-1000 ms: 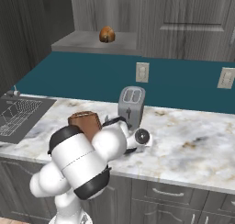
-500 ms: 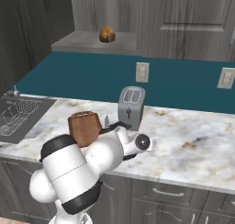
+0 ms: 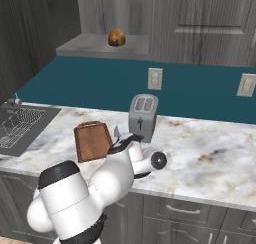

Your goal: Pick the bread, place it on the cutting board, pick the jam, place it on the counter, and close the cabinet.

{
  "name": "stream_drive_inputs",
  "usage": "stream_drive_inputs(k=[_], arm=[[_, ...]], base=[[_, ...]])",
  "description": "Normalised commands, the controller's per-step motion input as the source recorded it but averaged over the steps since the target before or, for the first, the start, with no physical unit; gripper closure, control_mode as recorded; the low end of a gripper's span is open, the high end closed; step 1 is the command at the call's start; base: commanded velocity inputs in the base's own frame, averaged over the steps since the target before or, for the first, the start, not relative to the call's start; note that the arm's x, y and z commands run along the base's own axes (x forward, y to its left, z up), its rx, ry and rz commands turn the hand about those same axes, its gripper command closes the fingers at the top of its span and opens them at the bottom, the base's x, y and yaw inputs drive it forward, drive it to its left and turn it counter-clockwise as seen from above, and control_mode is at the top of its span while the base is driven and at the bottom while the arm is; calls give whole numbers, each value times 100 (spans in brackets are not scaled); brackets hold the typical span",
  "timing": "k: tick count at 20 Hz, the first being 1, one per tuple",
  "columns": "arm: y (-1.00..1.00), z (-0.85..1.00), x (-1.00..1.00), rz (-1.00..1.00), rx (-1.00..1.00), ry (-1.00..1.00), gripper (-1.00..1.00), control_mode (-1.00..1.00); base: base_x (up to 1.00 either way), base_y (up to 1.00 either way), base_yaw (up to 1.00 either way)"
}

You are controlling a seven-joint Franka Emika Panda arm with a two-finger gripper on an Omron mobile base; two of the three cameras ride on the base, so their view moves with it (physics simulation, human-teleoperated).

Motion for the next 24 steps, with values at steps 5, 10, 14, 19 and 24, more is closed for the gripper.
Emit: stream_drive_inputs(k=[5,10,14,19,24], arm=[[0,29,-1,3,0,-7,-100,-100],[0,31,0,0,0,0,-100,-100],[1,43,-7,0,0,0,-100,-100],[4,44,-11,0,0,0,-100,-100],[3,37,-15,0,0,0,-100,-100]], base=[[0,0,0],[0,0,0],[0,0,0],[0,0,0],[0,0,0]])
